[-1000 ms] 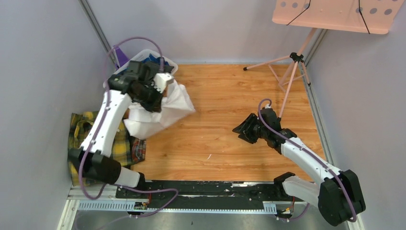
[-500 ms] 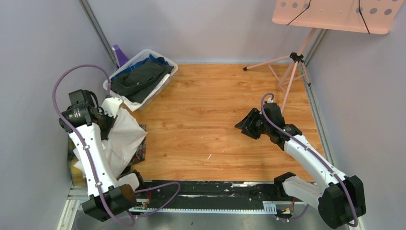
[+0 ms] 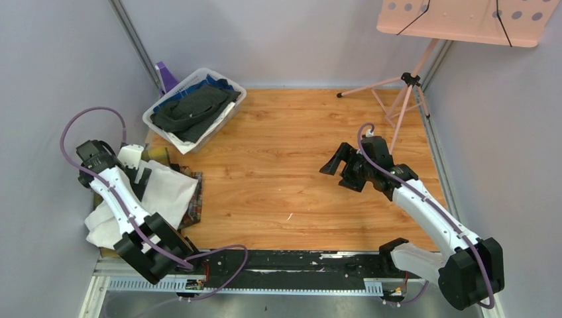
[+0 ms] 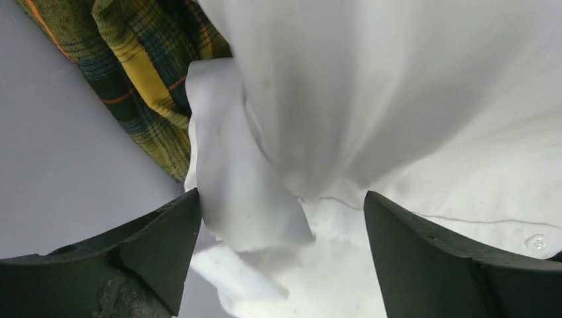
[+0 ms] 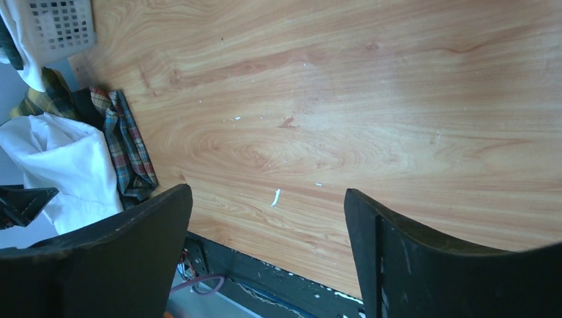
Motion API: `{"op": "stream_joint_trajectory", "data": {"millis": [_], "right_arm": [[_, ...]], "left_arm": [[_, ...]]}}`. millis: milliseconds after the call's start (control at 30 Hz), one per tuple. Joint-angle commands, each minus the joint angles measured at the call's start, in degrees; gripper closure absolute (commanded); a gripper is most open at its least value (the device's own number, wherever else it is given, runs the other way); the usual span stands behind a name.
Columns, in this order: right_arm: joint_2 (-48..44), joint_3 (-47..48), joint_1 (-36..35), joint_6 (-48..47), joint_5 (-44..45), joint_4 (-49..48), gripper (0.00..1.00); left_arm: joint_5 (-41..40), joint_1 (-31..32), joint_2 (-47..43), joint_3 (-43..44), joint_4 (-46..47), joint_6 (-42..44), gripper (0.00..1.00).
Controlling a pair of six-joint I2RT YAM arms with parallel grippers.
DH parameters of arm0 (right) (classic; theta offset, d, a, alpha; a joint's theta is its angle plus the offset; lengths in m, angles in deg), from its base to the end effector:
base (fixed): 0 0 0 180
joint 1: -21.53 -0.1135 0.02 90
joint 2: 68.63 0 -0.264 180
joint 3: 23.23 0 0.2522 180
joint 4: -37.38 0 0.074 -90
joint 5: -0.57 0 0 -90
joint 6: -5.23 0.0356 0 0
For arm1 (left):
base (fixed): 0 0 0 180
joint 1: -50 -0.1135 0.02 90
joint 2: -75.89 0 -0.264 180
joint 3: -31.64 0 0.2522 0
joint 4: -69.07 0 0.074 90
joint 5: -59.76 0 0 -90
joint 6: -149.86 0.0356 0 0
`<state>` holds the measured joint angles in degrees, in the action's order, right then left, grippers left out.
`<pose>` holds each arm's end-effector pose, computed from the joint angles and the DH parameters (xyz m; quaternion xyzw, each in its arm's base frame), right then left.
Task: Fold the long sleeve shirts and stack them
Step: Place the shirt at the corner of the board, then reset both arms
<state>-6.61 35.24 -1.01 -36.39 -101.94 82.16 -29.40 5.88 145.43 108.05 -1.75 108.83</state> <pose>0.2004 0.0915 0.2498 0.1700 0.9142 0.2881 0.2289 0.1628 0.1571 0.2926 0.0429 0.9733 0.1587 0.1602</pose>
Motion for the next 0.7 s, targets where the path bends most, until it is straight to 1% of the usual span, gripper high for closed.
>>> {"op": "stream_joint_trajectory", "data": {"millis": [0,33,100,133,200,267,333,367,400,433,467,500,533,567,600,633,667], "right_arm": [[0.9,5.3,0.2,-4.0,1.8,2.5,0.06],[1.0,6.1,0.2,-4.5,2.1,3.0,0.01],[1.1,7.8,0.2,-5.2,2.7,4.2,0.0],[1.1,8.8,0.2,-5.6,3.3,4.9,0.0],[1.0,10.4,0.3,-6.2,5.2,6.5,0.0],[0.5,11.7,0.7,-7.0,7.9,7.7,0.0],[-0.3,12.8,1.5,-8.2,10.8,8.5,0.0],[-0.6,13.4,2.3,-8.7,11.7,9.0,0.0],[-0.8,14.1,3.1,-9.4,12.3,9.5,0.0],[-1.2,14.6,3.9,-10.0,12.5,10.0,0.0],[-1.5,15.1,4.7,-10.8,14.8,10.2,0.0],[-1.8,15.5,5.4,-11.2,16.0,10.6,0.0],[-2.2,15.6,6.3,-11.5,17.1,10.9,0.0],[-2.7,15.6,7.3,-11.8,18.7,11.1,0.0],[-3.1,15.5,8.3,-11.9,20.1,11.3,0.0],[-3.6,15.2,9.3,-12.1,22.2,11.3,0.0],[-3.8,14.6,10.1,-12.2,25.1,11.2,0.0]], "left_arm": [[5.8,-0.5,-7.4,-1.4,2.8,2.1,0.0],[6.7,-0.5,-8.1,-1.4,2.3,2.1,0.0],[8.3,-0.5,-9.8,-0.9,1.1,1.9,0.0],[9.4,-0.5,-10.7,-0.5,-1.0,2.1,0.0],[14.4,-0.6,-11.7,2.0,-5.5,1.5,0.0],[20.3,-0.5,-12.5,5.2,-10.3,-0.1,0.0],[30.3,-0.5,-12.9,8.6,-14.7,-1.4,0.0],[33.1,-0.5,-13.0,10.3,-15.8,-2.1,0.0],[37.7,-0.5,-13.1,10.9,-17.1,-2.6,0.0],[40.0,-0.5,-13.1,11.4,-17.3,-3.8,0.0],[44.1,-0.5,-13.1,11.4,-17.1,-4.0,0.0],[45.9,-0.5,-13.2,10.8,-16.4,-5.1,0.0],[48.7,-0.5,-13.4,10.1,-13.8,-6.3,0.0],[49.8,-0.5,-14.1,8.0,-11.8,-10.1,0.0],[51.5,-0.5,-14.9,6.6,-6.8,-12.2,0.0],[52.0,-0.5,-16.0,3.4,-4.1,-17.1,0.0],[53.3,-0.5,-16.6,1.6,1.6,-19.4,0.0]]}}
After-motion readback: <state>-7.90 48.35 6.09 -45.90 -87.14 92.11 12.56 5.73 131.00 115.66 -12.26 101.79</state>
